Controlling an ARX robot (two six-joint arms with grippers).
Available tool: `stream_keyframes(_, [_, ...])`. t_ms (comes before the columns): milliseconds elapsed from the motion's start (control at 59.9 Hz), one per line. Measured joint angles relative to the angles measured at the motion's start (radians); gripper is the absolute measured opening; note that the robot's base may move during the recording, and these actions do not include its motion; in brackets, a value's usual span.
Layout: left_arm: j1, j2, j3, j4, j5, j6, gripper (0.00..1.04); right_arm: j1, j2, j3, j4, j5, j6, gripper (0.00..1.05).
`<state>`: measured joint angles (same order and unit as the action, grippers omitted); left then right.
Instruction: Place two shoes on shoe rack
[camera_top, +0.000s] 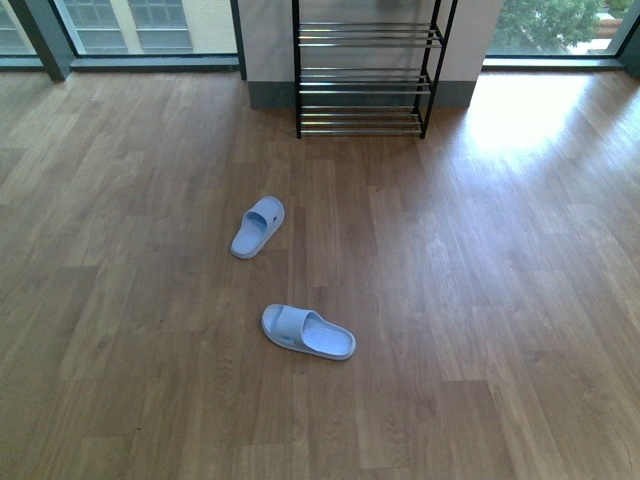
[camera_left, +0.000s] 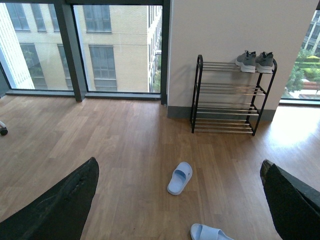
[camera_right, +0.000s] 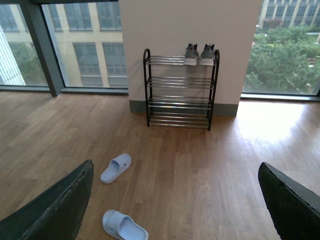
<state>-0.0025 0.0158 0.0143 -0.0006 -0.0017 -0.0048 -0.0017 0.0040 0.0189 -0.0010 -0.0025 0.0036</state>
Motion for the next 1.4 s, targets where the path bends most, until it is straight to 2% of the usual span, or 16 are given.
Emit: stream_keyframes(1402, [0.001, 0.0, 0.0, 0.0, 0.002, 0.0, 0.95, 0.001, 0.0, 0.0, 0.0, 0.003, -0.001, 0.95])
